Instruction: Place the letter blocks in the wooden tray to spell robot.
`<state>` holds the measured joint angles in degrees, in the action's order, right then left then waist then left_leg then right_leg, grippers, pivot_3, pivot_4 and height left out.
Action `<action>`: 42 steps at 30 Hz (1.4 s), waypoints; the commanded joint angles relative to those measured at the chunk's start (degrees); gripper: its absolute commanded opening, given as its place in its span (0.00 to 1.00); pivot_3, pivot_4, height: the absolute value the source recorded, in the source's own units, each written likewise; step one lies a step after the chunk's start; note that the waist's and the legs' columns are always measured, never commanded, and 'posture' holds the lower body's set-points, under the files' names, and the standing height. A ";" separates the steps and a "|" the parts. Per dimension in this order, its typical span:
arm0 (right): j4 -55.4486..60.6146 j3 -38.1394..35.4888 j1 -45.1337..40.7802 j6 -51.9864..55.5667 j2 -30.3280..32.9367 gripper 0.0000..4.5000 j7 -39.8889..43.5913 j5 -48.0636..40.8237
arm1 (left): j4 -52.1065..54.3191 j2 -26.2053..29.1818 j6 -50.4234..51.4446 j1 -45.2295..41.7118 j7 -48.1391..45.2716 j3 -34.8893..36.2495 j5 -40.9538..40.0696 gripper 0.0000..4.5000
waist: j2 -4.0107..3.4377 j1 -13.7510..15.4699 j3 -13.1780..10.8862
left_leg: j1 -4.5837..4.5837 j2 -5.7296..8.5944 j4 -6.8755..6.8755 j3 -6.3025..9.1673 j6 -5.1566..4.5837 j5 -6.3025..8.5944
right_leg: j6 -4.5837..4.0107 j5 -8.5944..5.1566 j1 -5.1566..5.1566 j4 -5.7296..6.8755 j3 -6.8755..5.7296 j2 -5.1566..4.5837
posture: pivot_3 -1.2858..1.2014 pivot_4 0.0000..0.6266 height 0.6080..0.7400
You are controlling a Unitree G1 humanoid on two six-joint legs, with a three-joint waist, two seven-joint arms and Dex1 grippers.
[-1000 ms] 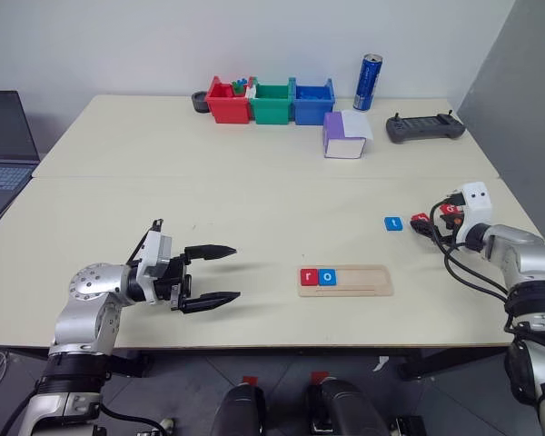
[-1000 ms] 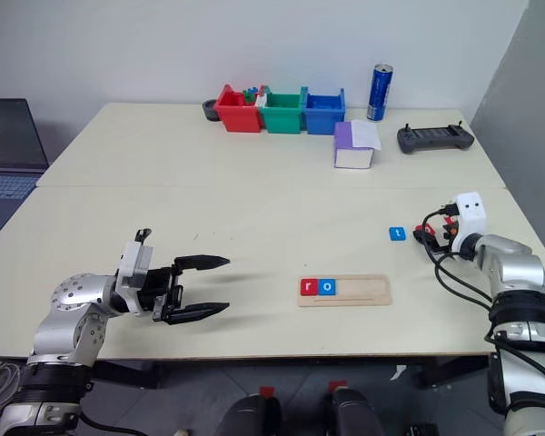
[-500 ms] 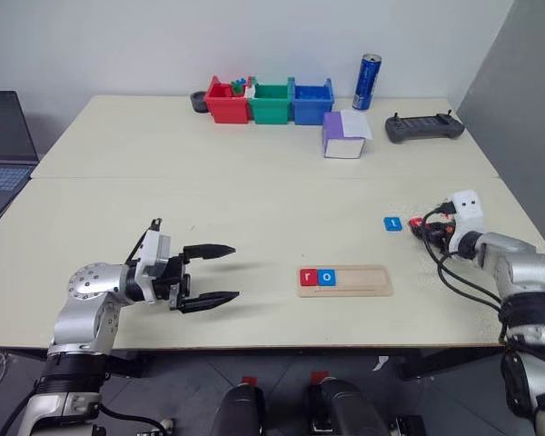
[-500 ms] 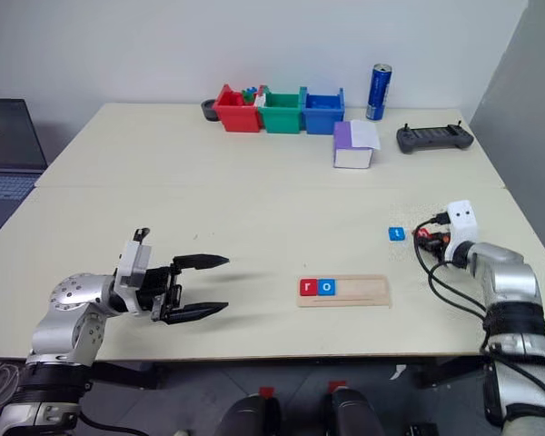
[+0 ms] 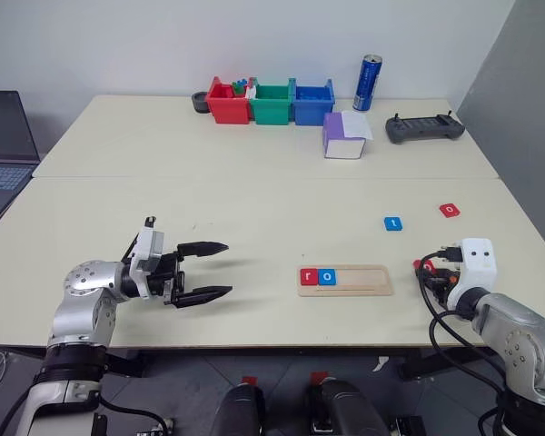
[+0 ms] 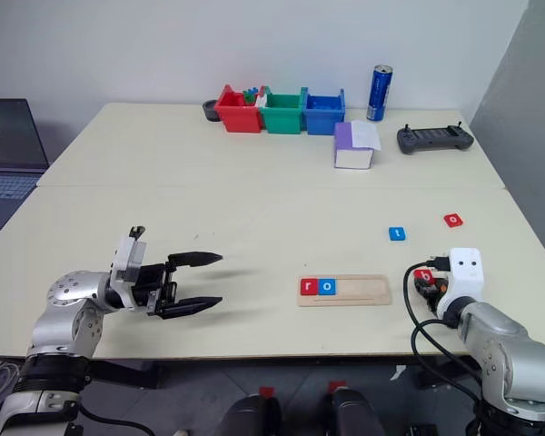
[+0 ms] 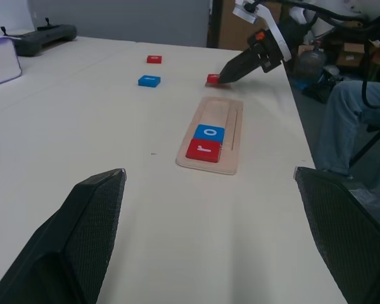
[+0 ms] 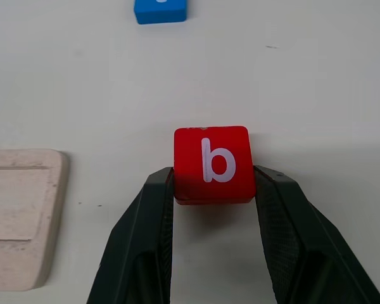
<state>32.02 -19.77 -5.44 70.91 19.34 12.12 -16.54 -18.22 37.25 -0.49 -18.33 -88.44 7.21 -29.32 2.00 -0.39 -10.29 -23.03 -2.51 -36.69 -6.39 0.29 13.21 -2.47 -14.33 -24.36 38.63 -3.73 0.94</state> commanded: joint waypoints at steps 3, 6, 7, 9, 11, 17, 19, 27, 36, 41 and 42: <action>-0.62 0.63 0.62 -2.73 1.42 0.64 -1.21 1.23 | 0.81 0.67 -0.41 -0.80 -0.86 0.89 -0.86 1.00 | 0.00 0.03 0.00 | -0.01 0.00 0.07 0.00 0.00 0.00 | 0.00 0.00 0.00 -0.06 0.00 0.01 | 0.52 0.24 1.00; -0.60 -0.19 -0.37 -2.50 3.89 0.87 1.34 -0.45 | 1.04 0.94 -0.38 -0.36 -1.42 0.65 -0.67 1.00 | 0.00 0.04 0.00 | -0.02 0.01 0.08 0.00 0.00 0.00 | 0.00 0.00 0.00 -0.09 0.00 0.01 | 0.52 0.24 1.00; -0.42 -0.28 -0.35 -2.04 6.57 0.95 4.29 -1.98 | 1.08 0.95 -0.55 -0.26 -1.64 0.54 -0.50 1.00 | 0.00 0.05 0.00 | -0.02 0.02 0.08 -0.01 0.00 0.00 | 0.00 0.00 0.00 -0.09 0.01 0.01 | 0.52 0.24 1.00; -0.80 -0.68 0.87 -4.42 14.78 0.99 13.56 -5.25 | 0.98 0.84 -0.63 -0.57 -1.77 0.44 -0.34 1.00 | -0.03 0.08 -0.02 | -0.02 0.03 0.08 0.00 0.00 0.00 | 0.00 0.00 0.00 -0.10 0.00 0.01 | 0.52 0.24 1.00; -3.97 -1.30 2.09 -13.63 23.03 0.99 25.07 -6.87 | 0.61 0.60 -0.69 -1.19 -1.78 0.17 -0.17 1.00 | -0.03 0.19 -0.02 | -0.03 0.05 0.09 0.03 -0.03 0.02 | 0.00 0.00 0.02 -0.17 -0.02 0.00 | 0.52 0.24 1.00; -25.93 7.46 -2.82 -38.10 37.06 0.99 54.12 -6.33 | 0.03 0.18 -1.92 -2.03 -2.37 -0.63 0.57 1.00 | 0.07 0.03 0.00 | 0.02 -0.01 0.38 0.14 -0.08 0.04 | 0.11 0.06 0.21 -0.73 -0.17 0.12 | 0.52 0.24 1.00; -37.08 14.08 -9.20 -47.37 37.79 0.99 60.05 -1.53 | 0.34 0.16 -1.70 -2.32 -2.28 -0.72 0.53 1.00 | 0.08 -0.16 -0.02 | 0.02 -0.01 0.39 0.09 -0.08 0.04 | 0.11 0.06 0.21 -0.75 -0.12 0.13 | 0.52 0.24 1.00; -67.75 27.01 -27.51 -70.54 34.61 0.99 72.25 9.93 | 5.21 0.68 -0.33 0.27 0.03 -0.21 0.00 1.00 | 0.06 0.03 -0.03 | 0.01 0.02 0.41 0.02 -0.06 0.03 | 0.09 0.06 0.17 -0.70 -0.05 0.12 | 0.52 0.24 1.00; -83.03 30.69 -33.22 -79.92 31.59 0.86 75.39 14.99 | 9.02 1.33 0.60 2.62 2.10 0.42 -0.65 1.00 | 0.05 0.17 -0.01 | 0.14 0.02 0.31 -0.03 -0.04 0.02 | 0.08 0.06 0.29 -0.62 -0.01 0.07 | 0.52 0.24 1.00; -85.64 30.78 -34.49 -82.56 30.69 0.47 75.79 15.76 | 8.87 1.78 0.34 3.13 2.02 0.77 -0.80 1.00 | 0.04 0.19 -0.01 | 0.14 0.01 0.30 -0.03 -0.03 0.01 | 0.07 0.06 0.29 -0.57 -0.01 0.07 | 0.52 0.24 1.00; -85.84 30.75 -34.59 -83.09 30.74 0.40 75.69 15.88 | 8.68 1.87 0.22 3.18 1.91 0.86 -0.79 1.00 | 0.04 0.19 -0.01 | 0.14 0.01 0.30 -0.03 -0.03 0.01 | 0.07 0.06 0.29 -0.57 -0.01 0.07 | 0.52 0.24 1.00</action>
<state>-52.65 10.21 -40.19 -11.27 50.37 85.94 -2.53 -10.87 38.15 -0.06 -15.30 -86.71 6.60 -29.06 2.04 -0.20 -10.29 -22.90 -2.50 -36.39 -6.42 0.26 13.22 -2.40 -14.27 -24.07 38.06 -3.74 1.01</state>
